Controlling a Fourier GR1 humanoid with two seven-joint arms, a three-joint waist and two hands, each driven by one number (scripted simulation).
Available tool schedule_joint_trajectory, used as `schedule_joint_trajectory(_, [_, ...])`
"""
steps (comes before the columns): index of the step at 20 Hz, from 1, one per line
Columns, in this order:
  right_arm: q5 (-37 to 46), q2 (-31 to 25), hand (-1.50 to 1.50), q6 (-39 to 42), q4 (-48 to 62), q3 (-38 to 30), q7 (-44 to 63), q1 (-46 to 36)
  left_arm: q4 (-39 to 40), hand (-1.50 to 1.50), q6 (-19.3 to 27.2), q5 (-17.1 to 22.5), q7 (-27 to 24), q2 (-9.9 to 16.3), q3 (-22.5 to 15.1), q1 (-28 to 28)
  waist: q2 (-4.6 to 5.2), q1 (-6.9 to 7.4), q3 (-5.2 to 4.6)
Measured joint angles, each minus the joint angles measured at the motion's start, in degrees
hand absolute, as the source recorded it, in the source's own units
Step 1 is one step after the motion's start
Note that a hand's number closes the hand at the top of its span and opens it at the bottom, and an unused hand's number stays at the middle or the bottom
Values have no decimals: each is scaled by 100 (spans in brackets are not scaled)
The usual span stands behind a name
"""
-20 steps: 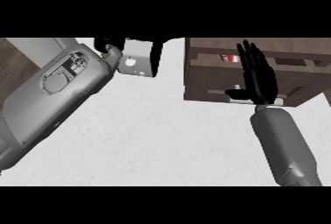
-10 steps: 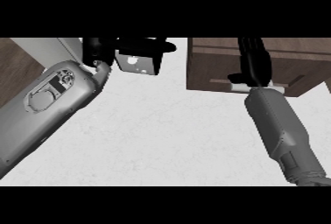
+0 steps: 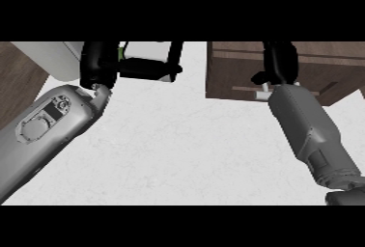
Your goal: Pick up the can, place it into the drawer and close the drawer
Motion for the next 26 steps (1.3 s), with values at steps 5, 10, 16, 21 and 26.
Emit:
schedule_joint_trajectory(5, [-4,-93,-150,50,377,-88,-32,-274,-155,-150,-116,-60,-190,89,79,300,34,20,1])
schedule_joint_trajectory(10, [-164,-128,-150,198,596,-240,-346,-441,-320,-150,-116,-118,-155,123,130,421,51,-2,19])
schedule_joint_trajectory(16, [-764,-52,-150,391,517,-736,-1097,-515,-423,-150,-154,-144,-246,140,171,680,71,-70,38])
schedule_joint_trajectory(21, [-1378,103,-150,765,434,-1241,-1594,-684,-492,-150,-172,-158,-261,150,215,813,71,-101,45])
schedule_joint_trajectory(26, [-2204,335,-150,1292,307,-1882,-2039,-823,-551,-150,-184,-178,-376,199,293,1101,43,-155,48])
